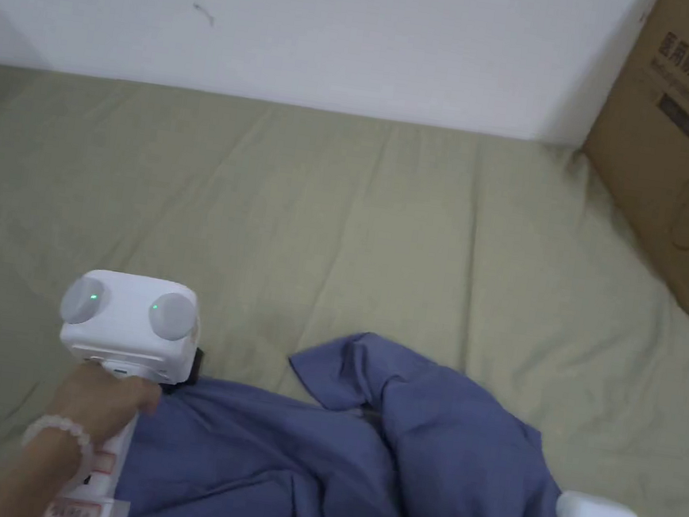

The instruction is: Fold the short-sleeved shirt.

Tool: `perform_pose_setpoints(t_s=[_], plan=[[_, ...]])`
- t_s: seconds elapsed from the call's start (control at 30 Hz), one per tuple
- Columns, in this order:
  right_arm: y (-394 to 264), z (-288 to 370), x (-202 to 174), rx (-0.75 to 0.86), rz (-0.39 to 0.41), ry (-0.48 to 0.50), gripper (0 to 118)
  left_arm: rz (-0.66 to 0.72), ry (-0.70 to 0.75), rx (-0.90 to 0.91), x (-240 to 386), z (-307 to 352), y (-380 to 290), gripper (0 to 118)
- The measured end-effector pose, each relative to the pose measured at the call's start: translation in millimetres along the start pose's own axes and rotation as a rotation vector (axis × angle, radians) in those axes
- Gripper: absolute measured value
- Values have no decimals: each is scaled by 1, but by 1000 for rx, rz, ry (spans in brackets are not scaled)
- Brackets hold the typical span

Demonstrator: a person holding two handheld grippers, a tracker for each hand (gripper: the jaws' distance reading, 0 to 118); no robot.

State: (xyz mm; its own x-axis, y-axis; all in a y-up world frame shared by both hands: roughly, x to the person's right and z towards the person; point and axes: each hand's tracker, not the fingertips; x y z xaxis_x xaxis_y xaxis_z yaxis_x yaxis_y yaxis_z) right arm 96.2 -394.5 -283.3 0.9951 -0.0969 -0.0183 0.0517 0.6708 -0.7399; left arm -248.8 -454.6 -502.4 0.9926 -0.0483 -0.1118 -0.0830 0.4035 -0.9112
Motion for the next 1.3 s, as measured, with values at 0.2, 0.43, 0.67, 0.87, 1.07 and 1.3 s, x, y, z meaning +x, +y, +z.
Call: perform_pose_setpoints(t_s=[0.2,0.43,0.67,0.87,1.07,1.3], plan=[[25,-9,17,-13,-20,67,0,13,-54,58,-9,29,-17,6],[121,-75,25,-109,149,115,90,18,-114,183,-26,78,-54,6],[198,-206,15,-316,155,110,90,2,-125,261,-23,105,-82,6],[193,-286,11,-478,103,65,91,29,-142,253,-31,98,-89,6],[187,-270,-15,-448,313,-5,42,43,-147,238,-35,91,-88,6],[191,-257,-23,-486,372,0,1,65,-141,238,-44,100,-87,6]])
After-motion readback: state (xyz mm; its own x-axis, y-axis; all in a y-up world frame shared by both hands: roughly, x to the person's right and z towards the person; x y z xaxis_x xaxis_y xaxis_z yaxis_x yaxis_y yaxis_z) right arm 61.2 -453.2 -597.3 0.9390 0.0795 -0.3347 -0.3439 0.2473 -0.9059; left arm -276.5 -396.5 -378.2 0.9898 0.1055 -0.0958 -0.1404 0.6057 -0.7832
